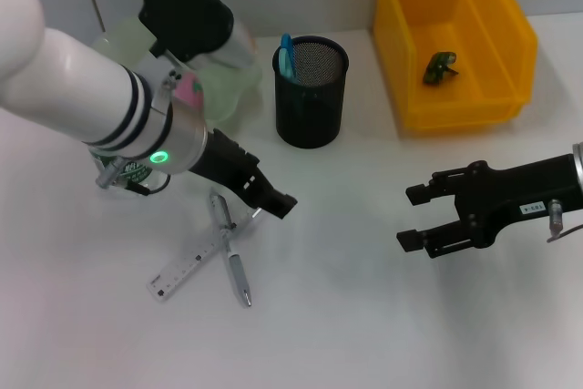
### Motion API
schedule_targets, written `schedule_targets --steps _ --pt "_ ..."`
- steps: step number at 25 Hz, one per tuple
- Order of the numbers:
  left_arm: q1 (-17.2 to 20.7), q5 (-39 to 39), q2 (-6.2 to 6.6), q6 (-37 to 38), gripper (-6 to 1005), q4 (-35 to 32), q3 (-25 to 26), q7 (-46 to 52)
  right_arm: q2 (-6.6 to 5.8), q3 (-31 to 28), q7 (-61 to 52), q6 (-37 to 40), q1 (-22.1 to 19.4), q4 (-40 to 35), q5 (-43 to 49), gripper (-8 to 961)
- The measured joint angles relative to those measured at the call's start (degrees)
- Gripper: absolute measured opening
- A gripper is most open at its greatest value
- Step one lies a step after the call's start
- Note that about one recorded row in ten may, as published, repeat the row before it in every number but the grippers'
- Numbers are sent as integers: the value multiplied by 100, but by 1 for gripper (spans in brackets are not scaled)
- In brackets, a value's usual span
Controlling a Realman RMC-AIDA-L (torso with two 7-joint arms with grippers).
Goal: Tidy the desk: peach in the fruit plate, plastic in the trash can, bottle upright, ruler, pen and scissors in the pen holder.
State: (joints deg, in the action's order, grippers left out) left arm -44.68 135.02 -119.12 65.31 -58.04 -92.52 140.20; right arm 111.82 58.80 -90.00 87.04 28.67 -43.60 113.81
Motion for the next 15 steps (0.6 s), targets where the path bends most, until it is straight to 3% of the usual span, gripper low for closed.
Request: schedule_targets --steps 15 --pt "-87 113 -6 -391 827 299 -357 184 32 0 0 0 76 21 81 746"
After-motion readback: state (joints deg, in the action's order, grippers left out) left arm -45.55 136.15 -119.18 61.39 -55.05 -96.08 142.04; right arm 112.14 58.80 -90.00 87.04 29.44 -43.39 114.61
